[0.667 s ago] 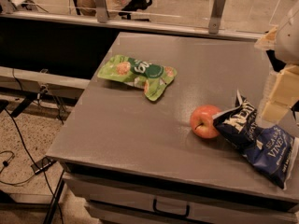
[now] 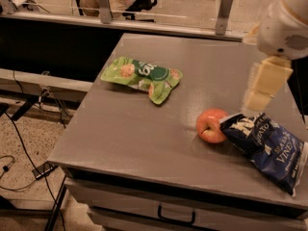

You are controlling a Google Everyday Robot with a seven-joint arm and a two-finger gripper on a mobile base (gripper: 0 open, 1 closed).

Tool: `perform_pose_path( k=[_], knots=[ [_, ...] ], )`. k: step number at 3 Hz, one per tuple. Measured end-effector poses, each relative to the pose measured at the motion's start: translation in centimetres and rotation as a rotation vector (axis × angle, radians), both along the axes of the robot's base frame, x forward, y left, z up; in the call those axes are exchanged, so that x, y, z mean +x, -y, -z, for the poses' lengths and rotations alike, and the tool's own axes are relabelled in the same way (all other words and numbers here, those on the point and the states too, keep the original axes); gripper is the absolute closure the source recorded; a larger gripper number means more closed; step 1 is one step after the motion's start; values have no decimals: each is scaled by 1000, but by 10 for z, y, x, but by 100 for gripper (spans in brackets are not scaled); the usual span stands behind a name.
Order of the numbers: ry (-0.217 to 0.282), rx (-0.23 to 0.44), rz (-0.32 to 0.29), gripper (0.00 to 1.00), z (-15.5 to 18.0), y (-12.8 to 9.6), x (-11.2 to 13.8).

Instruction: Pick green rice chip bag

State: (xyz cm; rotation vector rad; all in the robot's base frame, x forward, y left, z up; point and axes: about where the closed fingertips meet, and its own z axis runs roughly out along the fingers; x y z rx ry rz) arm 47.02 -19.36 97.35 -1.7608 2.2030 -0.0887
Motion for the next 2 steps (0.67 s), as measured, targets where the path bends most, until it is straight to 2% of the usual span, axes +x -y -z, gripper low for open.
perform_pose_path(
  k=[1, 2],
  knots=[
    [-20, 9, -32, 0, 11, -39, 64],
    [-49, 37, -65, 0, 33, -101, 125]
  ],
)
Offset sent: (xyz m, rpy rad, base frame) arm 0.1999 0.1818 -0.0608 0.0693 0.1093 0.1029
